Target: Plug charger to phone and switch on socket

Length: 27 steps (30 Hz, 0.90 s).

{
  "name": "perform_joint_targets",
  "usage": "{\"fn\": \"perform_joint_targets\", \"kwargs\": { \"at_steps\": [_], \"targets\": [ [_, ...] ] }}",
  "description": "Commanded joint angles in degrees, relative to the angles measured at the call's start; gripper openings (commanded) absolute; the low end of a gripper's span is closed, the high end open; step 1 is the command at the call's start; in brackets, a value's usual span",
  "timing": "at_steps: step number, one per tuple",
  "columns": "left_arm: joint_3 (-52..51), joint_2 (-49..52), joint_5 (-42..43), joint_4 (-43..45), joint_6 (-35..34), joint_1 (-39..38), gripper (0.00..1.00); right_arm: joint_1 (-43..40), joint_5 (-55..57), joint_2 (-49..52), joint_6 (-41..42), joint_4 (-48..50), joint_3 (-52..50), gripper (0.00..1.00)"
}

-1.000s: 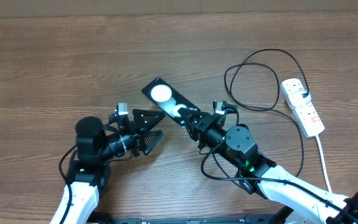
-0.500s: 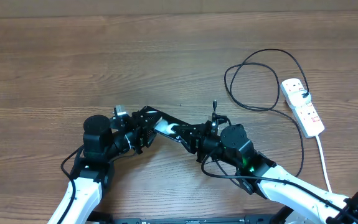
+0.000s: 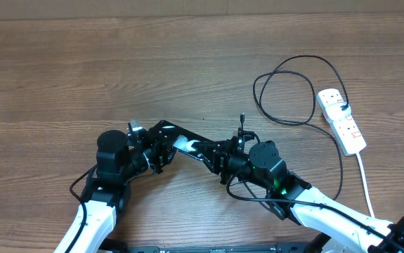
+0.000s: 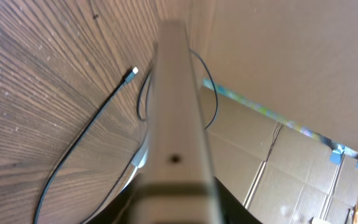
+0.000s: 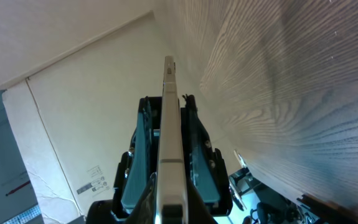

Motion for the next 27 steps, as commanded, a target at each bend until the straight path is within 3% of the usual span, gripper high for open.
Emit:
{"fn": "perform_joint_targets", "kwargs": {
  "at_steps": [1, 5, 10, 15, 22, 24, 26, 27],
  "targets": [
    [0.28, 0.24, -1.25, 0.26, -2.62, -1.25, 0.27, 1.22, 2.16, -0.61, 0.61, 1.09, 0.52, 0.04],
    [0.28, 0.24, -1.2, 0.24, -3.34, -1.7, 0.22, 1.57, 3.8, -0.61, 0.07, 1.01, 0.52, 0.04],
    [0.28, 0.24, -1.2, 0.24, -4.39, -1.7, 0.04, 1.57, 3.8, -0.61, -0.02, 0.98, 0.52, 0.04],
    [0.28, 0.24, -1.27, 0.24, -4.39, -1.68, 0.05, 1.57, 3.5, -0.61, -0.02, 0.81, 0.52, 0.04],
    [0.28, 0.26, -5.14, -0.02, 0.17, -1.64, 0.04, 1.57, 2.45, -0.61, -0.94, -1.62, 0.52, 0.41],
    [0.28, 0.28, -7.23, -0.66, 3.06, -1.64, 0.04, 1.4, 2.6, -0.61, -4.85, -3.28, 0.52, 0.55],
    [0.28, 0.31, -8.74, -1.86, 5.66, -1.57, 0.04, 0.48, 4.0, -0.61, -14.21, -4.07, 0.52, 0.65],
    [0.28, 0.31, -9.07, -2.58, 6.95, -1.46, 0.04, -0.2, 5.16, -0.61, -19.74, -4.11, 0.52, 0.76]
  ]
}}
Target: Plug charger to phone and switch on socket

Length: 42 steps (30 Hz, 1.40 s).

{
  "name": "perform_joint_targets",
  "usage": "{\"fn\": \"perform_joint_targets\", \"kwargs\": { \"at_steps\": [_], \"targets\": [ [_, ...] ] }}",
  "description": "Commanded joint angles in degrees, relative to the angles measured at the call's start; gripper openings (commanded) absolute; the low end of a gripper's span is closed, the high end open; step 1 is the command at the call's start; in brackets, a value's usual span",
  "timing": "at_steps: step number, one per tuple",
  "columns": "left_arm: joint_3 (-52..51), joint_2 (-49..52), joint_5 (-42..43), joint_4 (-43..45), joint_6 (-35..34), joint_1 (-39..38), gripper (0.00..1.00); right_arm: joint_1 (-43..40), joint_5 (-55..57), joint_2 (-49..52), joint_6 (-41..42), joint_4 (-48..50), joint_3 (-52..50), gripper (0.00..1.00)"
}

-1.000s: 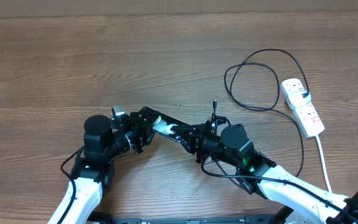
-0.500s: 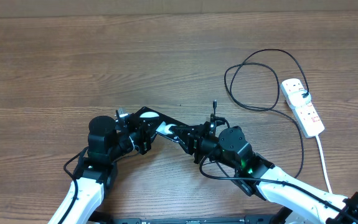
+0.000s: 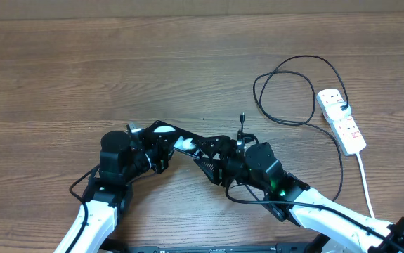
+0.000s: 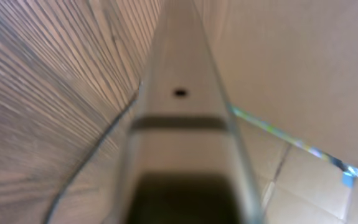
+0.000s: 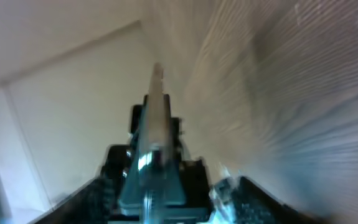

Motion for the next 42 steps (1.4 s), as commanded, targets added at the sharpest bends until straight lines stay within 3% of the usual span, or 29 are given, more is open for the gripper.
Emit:
{"fn": "perform_joint_targets", "kwargs": {
  "at_steps": [1, 2, 3, 9, 14, 18, 24, 29, 35, 39, 42],
  "targets": [
    [0.37, 0.2, -3.04, -0.92, 7.15, 0.04, 0.04, -2.25, 3.21, -0.57, -19.37, 0.15, 0.44, 0.83],
    [0.37, 0.2, -2.93, -1.44, 8.31, 0.24, 0.04, -3.32, 3.87, -0.57, -23.96, -0.02, 0.46, 0.95],
    [0.37, 0.22, -2.75, -2.25, 9.53, 0.46, 0.04, -4.79, 4.42, -0.57, -28.46, -0.83, 0.61, 1.0],
    [0.37, 1.86, -0.52, -5.64, 12.02, 1.33, 0.04, -15.21, 5.38, -0.57, -46.53, -21.22, 7.78, 1.0],
    [1.03, 6.34, 4.98, -5.05, 13.22, 2.08, 0.04, -20.17, 15.56, 0.92, -63.47, -40.15, 18.71, 0.99],
    [2.62, 10.47, 9.94, -1.77, 14.32, 2.38, 0.04, -19.8, 21.59, 5.68, -70.82, -45.64, 23.3, 1.0],
    [6.6, 13.9, 15.13, -1.09, 16.22, 3.52, 0.04, -18.82, 26.56, 15.06, -71.93, -46.12, 23.78, 0.85],
    [8.22, 14.73, 20.0, -1.16, 19.93, 7.87, 0.04, -18.73, 23.5, 20.35, -76.41, -44.5, 24.17, 0.76],
    [8.2, 14.71, 22.05, -4.35, 23.15, 13.35, 0.04, -15.37, 24.2, 22.32, -78.01, -43.6, 24.2, 0.72],
    [8.2, 14.73, 24.79, -4.59, 23.85, 15.52, 0.04, -12.59, 33.42, 24.33, -78.05, -42.71, 24.2, 0.67],
    [8.2, 14.73, 25.59, -4.61, 25.16, 15.93, 0.04, -12.72, 34.12, 26.51, -78.03, -42.29, 24.2, 0.65]
  ]
}}
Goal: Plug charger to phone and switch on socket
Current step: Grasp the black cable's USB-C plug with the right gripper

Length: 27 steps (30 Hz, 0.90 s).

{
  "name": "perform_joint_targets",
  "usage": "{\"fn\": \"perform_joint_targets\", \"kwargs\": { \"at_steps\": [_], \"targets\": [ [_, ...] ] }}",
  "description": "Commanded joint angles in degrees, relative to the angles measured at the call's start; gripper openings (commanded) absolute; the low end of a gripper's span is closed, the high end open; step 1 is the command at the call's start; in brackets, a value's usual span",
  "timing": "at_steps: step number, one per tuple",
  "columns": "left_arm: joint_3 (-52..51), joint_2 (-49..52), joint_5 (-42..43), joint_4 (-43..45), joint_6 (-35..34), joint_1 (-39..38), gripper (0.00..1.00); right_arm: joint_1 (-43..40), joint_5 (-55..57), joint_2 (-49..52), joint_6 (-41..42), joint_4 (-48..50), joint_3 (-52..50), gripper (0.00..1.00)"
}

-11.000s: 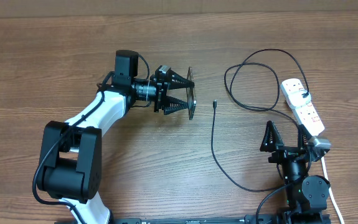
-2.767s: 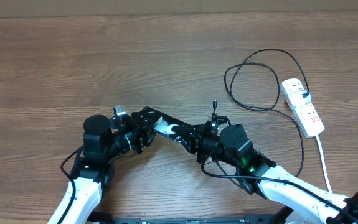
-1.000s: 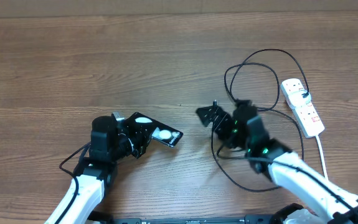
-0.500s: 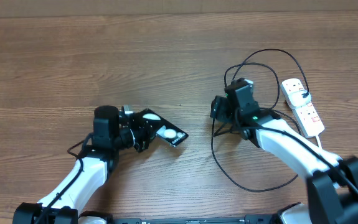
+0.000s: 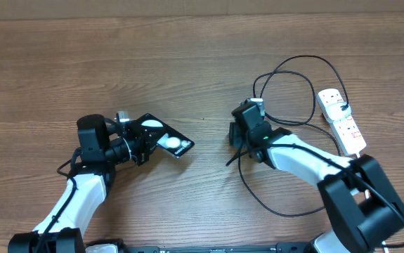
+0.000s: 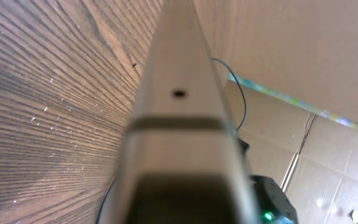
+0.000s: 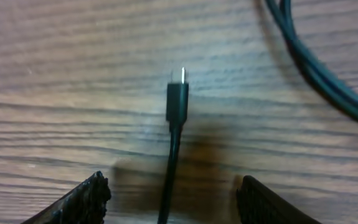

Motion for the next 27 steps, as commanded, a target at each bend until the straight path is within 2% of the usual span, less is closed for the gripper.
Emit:
{"fn": "perform_joint_targets", "kwargs": {
  "at_steps": [1, 2, 11, 16, 22, 27],
  "targets": [
    [1.38, 0.13, 4.13, 0.31, 3.06, 0.42, 0.04, -0.35, 4.46, 2.69, -0.66, 0.61, 0.66, 0.65],
    [1.38, 0.15, 4.35, 0.31, 3.19, 0.42, 0.04, -0.35, 4.31, 3.26, -0.74, 0.66, 0.66, 0.64],
    [1.38, 0.15, 3.87, 0.35, 3.17, 0.42, 0.04, 0.68, -0.81, 4.26, -0.35, -2.12, 0.66, 0.29],
    [1.38, 0.15, 3.93, 0.33, 4.09, 0.42, 0.04, 0.72, -3.96, 4.76, 0.44, -4.48, 0.9, 0.04],
    [1.38, 0.15, 5.53, 0.17, 6.38, 0.42, 0.04, -1.03, -7.67, 4.74, 0.52, -14.64, 8.5, 0.04],
    [1.4, 0.15, 7.8, 0.37, 8.68, 0.46, 0.04, -2.47, -13.75, 2.4, -5.07, -28.55, 20.41, 0.04]
  ]
}}
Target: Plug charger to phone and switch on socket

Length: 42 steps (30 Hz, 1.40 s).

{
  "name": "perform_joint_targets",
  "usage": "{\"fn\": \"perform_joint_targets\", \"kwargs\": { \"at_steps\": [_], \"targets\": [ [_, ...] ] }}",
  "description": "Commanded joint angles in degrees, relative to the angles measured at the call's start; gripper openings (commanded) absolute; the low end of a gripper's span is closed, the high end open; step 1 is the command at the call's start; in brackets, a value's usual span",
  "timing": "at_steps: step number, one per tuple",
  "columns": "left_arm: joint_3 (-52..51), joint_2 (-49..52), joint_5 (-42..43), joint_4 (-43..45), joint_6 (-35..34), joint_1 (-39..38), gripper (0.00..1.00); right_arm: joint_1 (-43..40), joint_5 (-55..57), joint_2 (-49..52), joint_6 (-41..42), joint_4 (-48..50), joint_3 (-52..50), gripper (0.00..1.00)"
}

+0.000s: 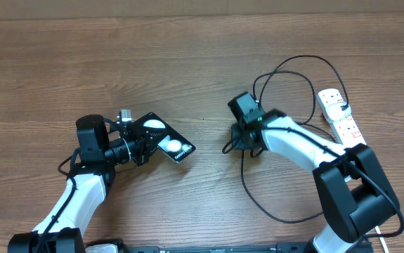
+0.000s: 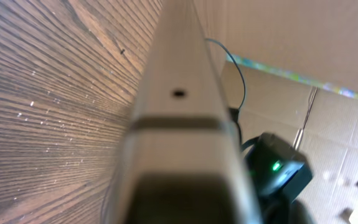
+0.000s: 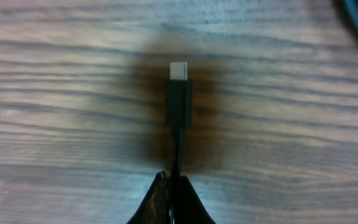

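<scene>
A black phone (image 1: 168,142) is held on edge over the table's left half, with my left gripper (image 1: 140,146) shut on it. Its metal side (image 2: 179,93) fills the left wrist view and hides the fingers. The black charger cable (image 1: 286,119) loops across the right half to a white socket strip (image 1: 342,119). Its free plug (image 3: 179,99) points away from my right gripper (image 3: 174,182), which is shut on the cable just behind the plug. In the overhead view my right gripper (image 1: 238,146) sits low over the wood, right of the phone.
The brown wooden table (image 1: 187,56) carries the cable's slack, which curves down toward the front edge (image 1: 258,204). The strip's white lead (image 1: 365,183) runs off the front right. Cardboard boxes (image 2: 328,137) stand beyond the table.
My right gripper was open with the plug lying between its fingers. Now it is shut on the cable just behind the plug. The left gripper and phone have barely moved.
At first both grippers were on the phone near the front middle of the table, and they stayed so a second later. Then the left gripper alone held it further left, while the right was open over the plug. Now the right grips the cable.
</scene>
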Motion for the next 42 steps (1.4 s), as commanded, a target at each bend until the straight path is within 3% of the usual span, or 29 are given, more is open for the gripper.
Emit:
{"fn": "perform_joint_targets", "kwargs": {
  "at_steps": [1, 10, 17, 24, 31, 42],
  "targets": [
    [1.4, 0.15, 3.85, 0.83, 3.43, 0.39, 0.04, -0.76, -6.75, -2.67, -4.17, -6.49, 8.28, 0.04],
    [2.34, 2.12, 5.6, 9.27, 4.26, 3.19, 0.04, -0.28, -31.85, -17.05, -12.7, -26.23, 10.25, 0.04],
    [9.77, 10.47, 16.83, 22.01, 2.56, 3.74, 0.04, 5.05, -46.31, -22.14, -18.14, -30.69, 10.25, 0.04],
    [16.11, 16.31, 26.25, 24.59, -0.28, 2.89, 0.04, 10.91, -47.15, -21.92, -16.39, -27.69, 9.88, 0.04],
    [16.2, 16.35, 29.27, 26.99, -0.35, 1.6, 0.04, 10.93, -44.17, -21.09, -12.09, -22.84, 9.88, 0.04],
    [16.2, 16.31, 29.2, 27.1, -0.28, -0.83, 0.04, 10.93, -44.17, -16.5, -12.0, -21.73, 9.88, 0.04]
  ]
}}
